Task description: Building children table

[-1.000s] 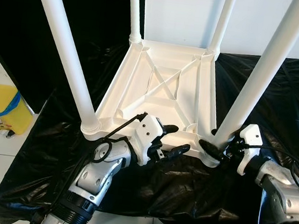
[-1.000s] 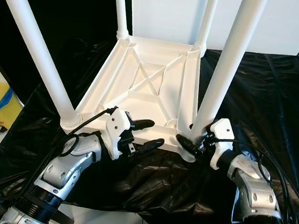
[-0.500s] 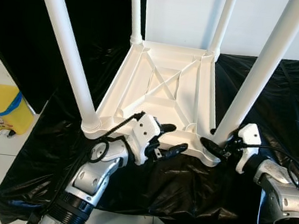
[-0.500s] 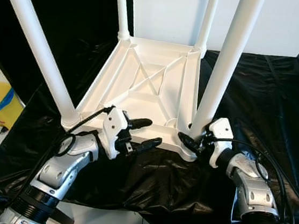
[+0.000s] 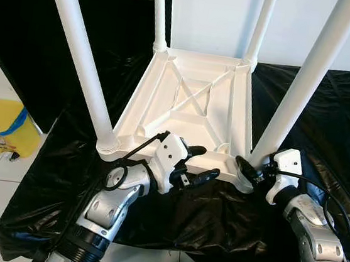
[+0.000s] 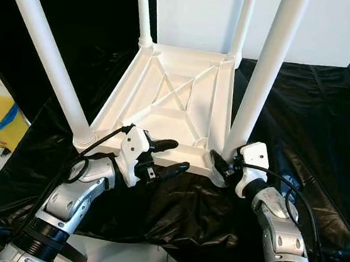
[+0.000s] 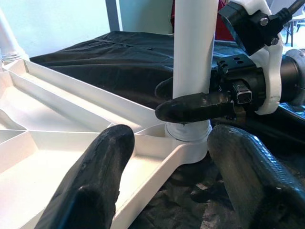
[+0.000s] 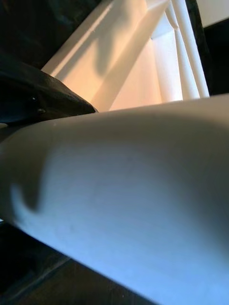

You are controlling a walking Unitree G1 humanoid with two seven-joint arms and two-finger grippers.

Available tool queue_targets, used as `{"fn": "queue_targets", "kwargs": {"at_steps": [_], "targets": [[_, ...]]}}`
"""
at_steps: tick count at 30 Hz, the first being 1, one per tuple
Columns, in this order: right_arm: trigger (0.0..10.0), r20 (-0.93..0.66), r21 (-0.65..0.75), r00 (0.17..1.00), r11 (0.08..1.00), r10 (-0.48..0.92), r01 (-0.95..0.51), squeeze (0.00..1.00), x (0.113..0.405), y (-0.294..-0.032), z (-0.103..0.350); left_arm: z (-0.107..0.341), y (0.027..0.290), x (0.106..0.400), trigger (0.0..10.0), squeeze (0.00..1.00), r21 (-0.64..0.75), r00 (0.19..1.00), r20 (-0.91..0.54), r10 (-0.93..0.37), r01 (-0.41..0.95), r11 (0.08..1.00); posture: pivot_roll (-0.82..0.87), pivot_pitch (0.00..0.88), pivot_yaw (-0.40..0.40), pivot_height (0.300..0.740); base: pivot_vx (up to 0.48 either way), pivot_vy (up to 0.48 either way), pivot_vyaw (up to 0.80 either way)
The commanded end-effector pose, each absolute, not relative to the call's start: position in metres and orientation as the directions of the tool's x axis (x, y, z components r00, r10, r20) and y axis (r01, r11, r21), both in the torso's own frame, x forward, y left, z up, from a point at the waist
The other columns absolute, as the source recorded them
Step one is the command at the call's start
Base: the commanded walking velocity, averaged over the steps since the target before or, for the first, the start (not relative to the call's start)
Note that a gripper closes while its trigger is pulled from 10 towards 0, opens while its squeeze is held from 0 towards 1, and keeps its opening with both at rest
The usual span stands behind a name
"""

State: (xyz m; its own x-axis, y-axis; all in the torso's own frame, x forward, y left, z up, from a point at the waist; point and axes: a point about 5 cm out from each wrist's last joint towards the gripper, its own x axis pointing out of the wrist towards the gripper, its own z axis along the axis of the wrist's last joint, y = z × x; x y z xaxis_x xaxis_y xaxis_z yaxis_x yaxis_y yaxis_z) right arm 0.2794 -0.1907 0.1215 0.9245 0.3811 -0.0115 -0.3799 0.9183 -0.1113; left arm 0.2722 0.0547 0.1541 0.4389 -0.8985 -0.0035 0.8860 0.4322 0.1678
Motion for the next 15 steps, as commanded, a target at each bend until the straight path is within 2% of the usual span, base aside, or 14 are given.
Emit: {"fn": "queue_targets", "kwargs": {"at_steps": [1, 6, 14, 15], "targets": [[10.0, -0.012, -0.113, 0.961, 0.954, 0.277, -0.277, 0.00, 0.278, -0.192, 0.122, 0.153, 0.054, 0.273, 10.0, 0.00, 0.161, 0.467, -0.005, -0.884, 0.873, 0.460, -0.14, 0.045, 0.027, 0.740, 0.000, 0.000, 0.00], [10.0, -0.002, -0.084, 0.994, 0.991, 0.106, -0.105, 0.00, 0.273, -0.181, 0.120, 0.153, 0.055, 0.272, 10.0, 0.00, 0.159, 0.468, -0.007, -0.884, 0.873, 0.461, -0.13, 0.046, 0.027, 0.740, 0.000, 0.000, 0.00], [10.0, -0.025, -0.041, 0.998, 0.997, -0.063, 0.062, 0.00, 0.270, -0.163, 0.113, 0.153, 0.055, 0.271, 10.0, 0.00, 0.158, 0.470, -0.008, -0.883, 0.872, 0.463, -0.12, 0.046, 0.018, 0.740, 0.000, 0.000, 0.00], [10.0, -0.035, -0.039, 0.991, 0.991, -0.128, 0.126, 0.00, 0.269, -0.160, 0.112, 0.153, 0.055, 0.271, 10.0, 0.00, 0.158, 0.473, -0.006, -0.881, 0.870, 0.466, -0.11, 0.046, 0.012, 0.740, 0.000, 0.000, 0.00]]}}
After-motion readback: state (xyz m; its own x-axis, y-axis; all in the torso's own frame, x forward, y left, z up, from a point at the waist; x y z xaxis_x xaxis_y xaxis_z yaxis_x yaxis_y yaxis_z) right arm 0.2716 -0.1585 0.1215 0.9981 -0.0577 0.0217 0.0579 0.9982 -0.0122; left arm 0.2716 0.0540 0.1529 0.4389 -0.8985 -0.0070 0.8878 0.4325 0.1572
